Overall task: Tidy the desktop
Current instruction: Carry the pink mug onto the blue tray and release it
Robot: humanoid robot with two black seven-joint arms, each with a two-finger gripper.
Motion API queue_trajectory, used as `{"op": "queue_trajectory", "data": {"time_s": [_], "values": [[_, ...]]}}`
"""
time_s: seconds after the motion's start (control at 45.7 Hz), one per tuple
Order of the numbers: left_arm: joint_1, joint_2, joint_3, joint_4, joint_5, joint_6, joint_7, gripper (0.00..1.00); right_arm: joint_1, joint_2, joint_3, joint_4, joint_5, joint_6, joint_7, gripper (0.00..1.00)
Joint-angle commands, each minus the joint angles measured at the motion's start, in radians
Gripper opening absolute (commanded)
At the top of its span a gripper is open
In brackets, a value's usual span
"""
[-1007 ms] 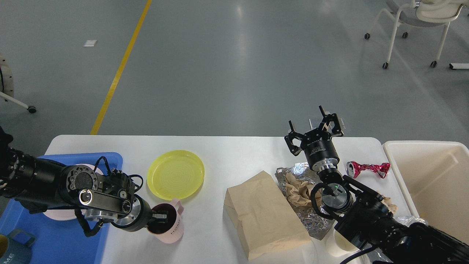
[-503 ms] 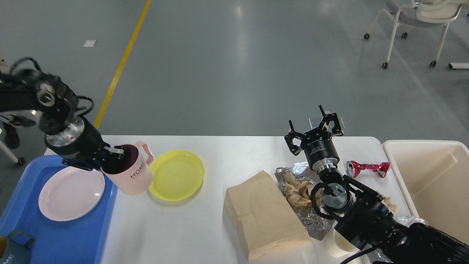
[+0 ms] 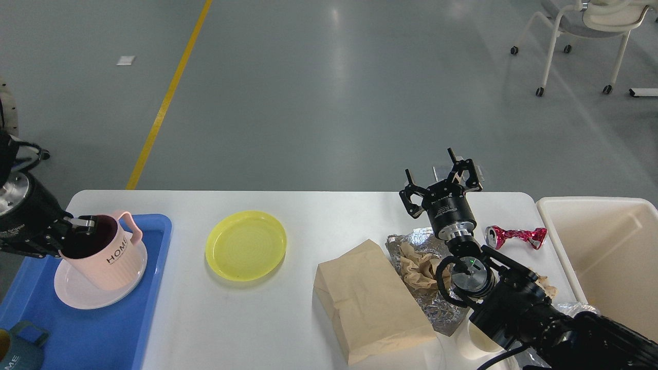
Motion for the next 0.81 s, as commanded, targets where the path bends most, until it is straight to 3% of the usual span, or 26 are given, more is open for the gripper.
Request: {"op": "queue_trajectory", "data": {"time_s": [0.0,0.088,0.197,0.525,0.788], "values": [[0.166,-0.032,0.005,0.008,0.024,0.243,0.0,0.0,0.0,0.002,0.0,0.0,0.0,0.0,0.0,1.0],[0.24,-0.084,0.042,0.008,0.024,0.361,0.002,0.0,0.0,0.0,0.0,0.0,0.0,0.0,0.0,1.0],[0.268,-0.146,0.122,0.006,0.023,0.423,0.0,0.0,0.0,0.0,0.0,0.0,0.0,0.0,0.0,1.0],[0.392,-0.201,0.151,-0.003,0.023,0.428,0.0,0.0,0.0,0.0,0.0,-0.001,0.0,0.0,0.0,1.0],[0.409,-0.205,0.159,-0.002,0.021,0.468,-0.003,0.01,0.0,0.0,0.0,-0.001,0.0,0.0,0.0,1.0]]}}
